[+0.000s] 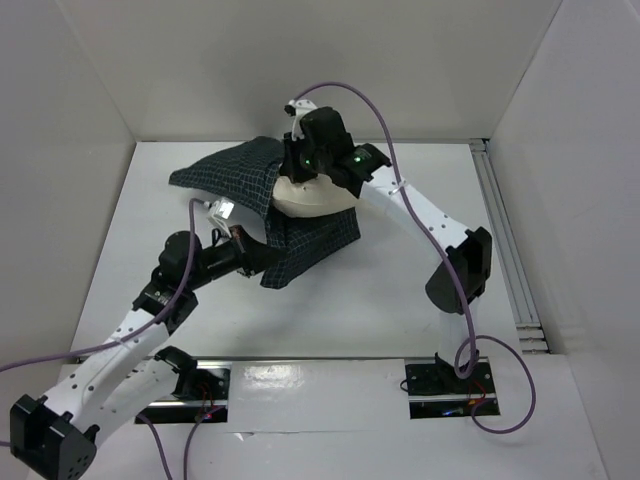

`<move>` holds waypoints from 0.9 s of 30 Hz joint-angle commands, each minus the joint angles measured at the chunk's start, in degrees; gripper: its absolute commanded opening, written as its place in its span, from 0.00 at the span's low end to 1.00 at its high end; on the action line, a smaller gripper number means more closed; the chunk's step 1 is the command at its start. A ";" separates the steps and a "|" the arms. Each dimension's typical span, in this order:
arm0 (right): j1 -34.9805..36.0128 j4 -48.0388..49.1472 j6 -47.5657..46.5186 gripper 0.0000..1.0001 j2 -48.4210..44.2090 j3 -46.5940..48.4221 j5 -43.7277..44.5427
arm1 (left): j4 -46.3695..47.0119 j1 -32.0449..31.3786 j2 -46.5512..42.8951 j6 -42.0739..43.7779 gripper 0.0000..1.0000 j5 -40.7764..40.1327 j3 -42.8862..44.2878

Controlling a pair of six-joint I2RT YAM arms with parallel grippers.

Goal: Put the pillow into the pillowcase

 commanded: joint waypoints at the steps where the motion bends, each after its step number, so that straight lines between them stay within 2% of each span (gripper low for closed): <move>1: 2.10 10.70 -0.67 0.00 -0.93 -3.71 3.70 | 3.81 -3.28 -3.94 -3.56 0.00 7.59 2.71; 6: 3.87 17.82 1.36 0.00 1.18 -22.14 -0.24 | -1.62 -5.21 -8.95 -4.71 0.00 6.17 2.01; 11: 4.49 19.94 2.85 0.00 -1.88 -30.00 -4.29 | -15.40 -5.22 -12.11 -0.16 0.00 3.45 2.01; 12: 4.49 18.99 2.85 0.00 -2.67 -30.01 -5.43 | -17.52 -5.22 -12.12 0.46 0.13 2.75 2.62; 13: 4.49 17.67 2.24 0.10 -4.50 -30.01 -5.44 | -19.63 -5.22 -12.12 1.43 0.24 2.05 3.14; 14: 4.49 15.57 1.45 0.45 -5.74 -30.53 -5.44 | -21.66 -5.22 -12.12 3.79 0.37 0.12 3.76; 15: 4.49 14.68 1.44 0.57 -7.32 -31.15 -4.92 | -26.37 -5.22 -11.34 5.03 0.52 -1.11 5.42; 16: 4.49 14.06 0.75 0.68 -9.16 -33.07 -4.39 | -29.12 -5.22 -10.63 6.43 0.78 -2.78 6.74; 18: 4.49 12.39 0.74 0.91 -15.57 -35.53 -3.25 | -34.31 -5.22 -7.83 10.29 0.90 -7.88 9.55; 19: 3.53 12.39 0.74 0.94 -17.86 -38.59 -1.94 | -38.16 -5.22 -6.86 11.27 0.93 -9.28 12.52; 22: -0.60 10.37 4.60 0.95 -26.83 -44.05 2.10 | -40.39 -5.22 -2.30 14.09 0.95 -14.21 16.67; 25: -6.92 10.36 9.96 0.91 -34.39 -53.63 3.79 | -40.92 -5.75 3.94 17.34 0.88 -16.41 21.49; 27: -12.28 10.89 11.73 0.89 -38.26 -60.40 1.69 | -40.92 -7.85 12.37 18.14 0.87 -20.18 24.84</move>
